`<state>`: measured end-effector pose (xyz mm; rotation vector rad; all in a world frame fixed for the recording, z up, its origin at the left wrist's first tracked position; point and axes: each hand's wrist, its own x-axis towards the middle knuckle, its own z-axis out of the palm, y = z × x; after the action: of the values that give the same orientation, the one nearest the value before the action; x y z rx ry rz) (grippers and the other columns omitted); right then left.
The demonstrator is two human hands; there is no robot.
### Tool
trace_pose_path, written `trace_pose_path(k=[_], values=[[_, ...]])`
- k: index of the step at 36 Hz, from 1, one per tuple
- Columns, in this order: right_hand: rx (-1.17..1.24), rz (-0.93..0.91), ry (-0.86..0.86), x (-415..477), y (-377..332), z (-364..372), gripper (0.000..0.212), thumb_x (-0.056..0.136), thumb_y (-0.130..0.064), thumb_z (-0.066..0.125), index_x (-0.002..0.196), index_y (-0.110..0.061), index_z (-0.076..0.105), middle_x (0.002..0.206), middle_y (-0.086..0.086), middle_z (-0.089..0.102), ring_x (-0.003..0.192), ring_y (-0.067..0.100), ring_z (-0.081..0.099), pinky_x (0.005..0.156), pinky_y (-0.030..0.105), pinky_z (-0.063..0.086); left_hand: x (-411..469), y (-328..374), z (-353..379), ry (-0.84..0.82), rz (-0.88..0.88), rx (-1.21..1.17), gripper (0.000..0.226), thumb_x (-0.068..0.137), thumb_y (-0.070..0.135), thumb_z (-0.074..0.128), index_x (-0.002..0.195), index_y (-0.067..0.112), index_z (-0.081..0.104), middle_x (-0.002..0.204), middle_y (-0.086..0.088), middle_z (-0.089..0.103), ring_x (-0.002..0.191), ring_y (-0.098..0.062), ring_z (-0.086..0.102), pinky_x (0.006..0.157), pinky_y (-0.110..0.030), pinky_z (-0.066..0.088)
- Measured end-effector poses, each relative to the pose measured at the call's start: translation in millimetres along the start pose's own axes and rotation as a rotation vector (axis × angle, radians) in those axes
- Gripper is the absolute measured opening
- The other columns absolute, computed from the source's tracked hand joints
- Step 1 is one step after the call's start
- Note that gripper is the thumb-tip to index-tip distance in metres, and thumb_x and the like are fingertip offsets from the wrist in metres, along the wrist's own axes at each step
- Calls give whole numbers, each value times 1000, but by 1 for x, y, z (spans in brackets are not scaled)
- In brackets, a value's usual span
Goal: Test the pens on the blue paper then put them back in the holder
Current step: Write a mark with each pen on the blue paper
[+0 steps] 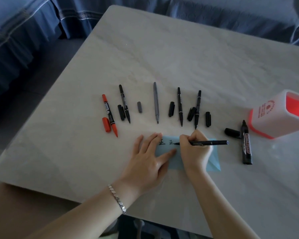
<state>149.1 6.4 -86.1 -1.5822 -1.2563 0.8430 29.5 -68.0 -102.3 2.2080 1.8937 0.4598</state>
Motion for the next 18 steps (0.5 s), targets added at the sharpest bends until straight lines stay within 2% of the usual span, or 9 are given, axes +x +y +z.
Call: trace_pose_path(k=[4,6,9,11,13,15,16,18], values=[[92,66,30,4,-3,-3,36,72,3,57,48,-13,35,41,-9,37,42,4,31,43,15,29,0,0,0,-5,1,-5,37,85,35,42,117,34,62,130,-20,53,127,-29,34,104,-51,22],[157,136,36,9,-10,-9,29,76,0,58,53,-9,42,46,3,43,38,5,37,43,17,33,0,0,-1,4,1,1,36,85,35,43,115,33,62,130,-19,53,127,-28,35,105,-53,25],[138,236,-22,23,-22,-29,37,81,-19,63,49,-15,45,39,-4,47,35,4,41,42,17,34,-1,1,-2,17,4,15,36,84,34,43,115,33,62,130,-18,54,126,-28,37,106,-56,32],[4,208,-94,38,-30,-48,41,82,-33,63,46,-15,51,43,-1,52,41,13,43,48,23,36,-1,2,-2,20,4,18,37,84,34,42,116,32,60,129,-19,55,125,-28,36,106,-56,32],[-199,138,-163,54,-39,-67,46,82,-38,60,50,-6,60,46,5,58,42,16,45,51,25,39,-1,2,-2,18,2,8,37,85,34,41,118,32,59,130,-19,54,126,-27,35,107,-54,27],[-359,83,-205,72,-45,-84,48,84,-39,58,50,-6,59,36,-2,54,34,10,45,43,18,38,0,1,-2,19,1,1,37,86,34,41,118,32,60,130,-19,53,126,-27,35,104,-52,23],[-422,65,-224,80,-47,-90,46,84,-41,59,54,-5,60,36,-3,54,35,9,46,39,16,37,0,1,-1,21,1,-6,37,85,34,42,116,32,62,130,-19,53,126,-27,35,103,-52,23],[-513,34,-257,95,-48,-96,40,82,-44,61,72,-5,61,53,3,59,49,18,55,48,21,41,1,1,-2,27,0,-16,36,85,34,42,115,31,63,129,-18,54,125,-27,37,103,-54,27]])
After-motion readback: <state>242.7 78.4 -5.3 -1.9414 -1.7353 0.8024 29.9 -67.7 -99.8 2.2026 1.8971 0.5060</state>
